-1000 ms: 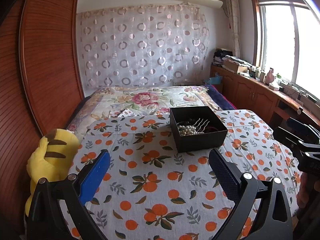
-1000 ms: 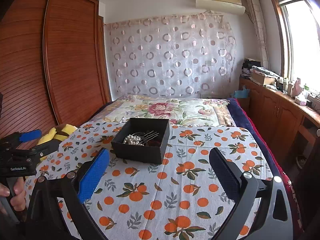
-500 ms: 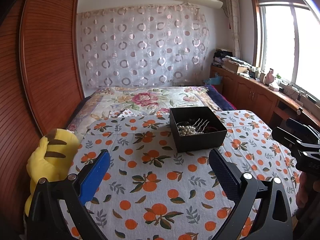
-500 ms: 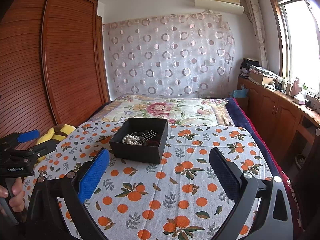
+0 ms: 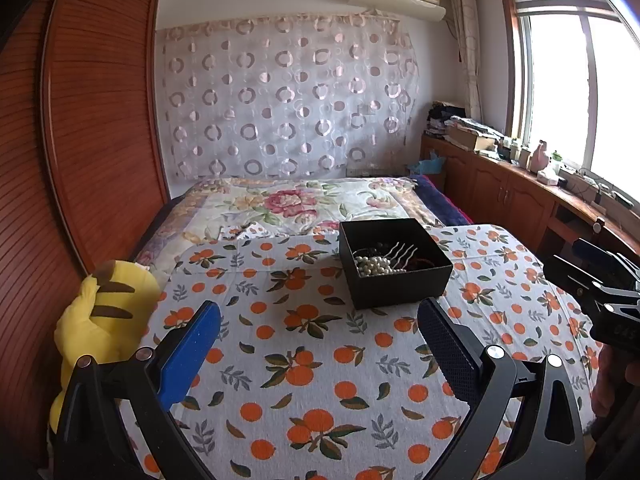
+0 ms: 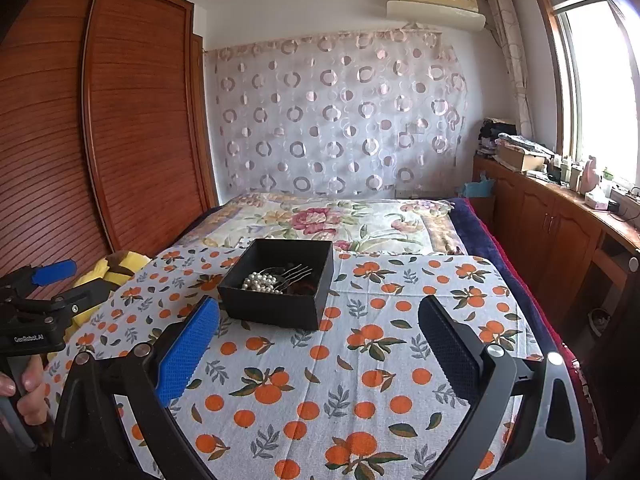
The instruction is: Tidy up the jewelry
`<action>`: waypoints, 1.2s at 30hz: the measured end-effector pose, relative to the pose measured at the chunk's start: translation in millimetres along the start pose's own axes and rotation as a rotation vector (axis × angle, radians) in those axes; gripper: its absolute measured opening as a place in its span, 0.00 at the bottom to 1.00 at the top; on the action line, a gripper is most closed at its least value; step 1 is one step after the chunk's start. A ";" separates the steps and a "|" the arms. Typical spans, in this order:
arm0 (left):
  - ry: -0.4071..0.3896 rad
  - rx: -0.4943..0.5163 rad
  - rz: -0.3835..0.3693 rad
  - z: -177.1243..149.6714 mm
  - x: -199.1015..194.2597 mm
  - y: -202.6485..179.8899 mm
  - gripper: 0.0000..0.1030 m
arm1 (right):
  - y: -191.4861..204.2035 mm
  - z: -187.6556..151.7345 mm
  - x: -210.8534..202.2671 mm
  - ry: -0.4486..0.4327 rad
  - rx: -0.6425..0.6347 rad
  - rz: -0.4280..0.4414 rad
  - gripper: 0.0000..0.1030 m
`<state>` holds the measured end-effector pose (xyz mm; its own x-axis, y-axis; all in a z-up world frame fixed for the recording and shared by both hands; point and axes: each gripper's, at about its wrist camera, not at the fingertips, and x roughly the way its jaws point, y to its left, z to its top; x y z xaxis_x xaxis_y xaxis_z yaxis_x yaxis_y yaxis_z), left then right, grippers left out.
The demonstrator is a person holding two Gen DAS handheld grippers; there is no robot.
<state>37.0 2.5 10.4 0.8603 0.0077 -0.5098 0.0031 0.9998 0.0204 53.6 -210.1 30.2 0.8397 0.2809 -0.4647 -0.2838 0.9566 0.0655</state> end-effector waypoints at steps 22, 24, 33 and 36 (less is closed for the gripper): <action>-0.003 -0.001 -0.001 2.0 -0.5 -0.1 0.92 | 0.5 0.1 0.5 -0.002 0.001 0.000 0.97; -0.002 -0.001 0.000 1.6 -0.7 0.1 0.92 | 0.0 -0.1 0.5 -0.002 0.002 0.002 0.97; -0.003 -0.003 -0.003 2.8 -0.5 -0.7 0.92 | 1.3 0.4 -0.1 -0.004 0.002 0.001 0.97; -0.001 -0.002 0.001 3.2 0.5 -1.5 0.92 | 1.2 0.3 0.3 -0.004 0.002 0.002 0.97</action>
<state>39.1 1.0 12.9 0.8608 0.0084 -0.5089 0.0013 0.9998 0.0188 53.7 -208.8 30.4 0.8410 0.2830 -0.4611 -0.2845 0.9563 0.0680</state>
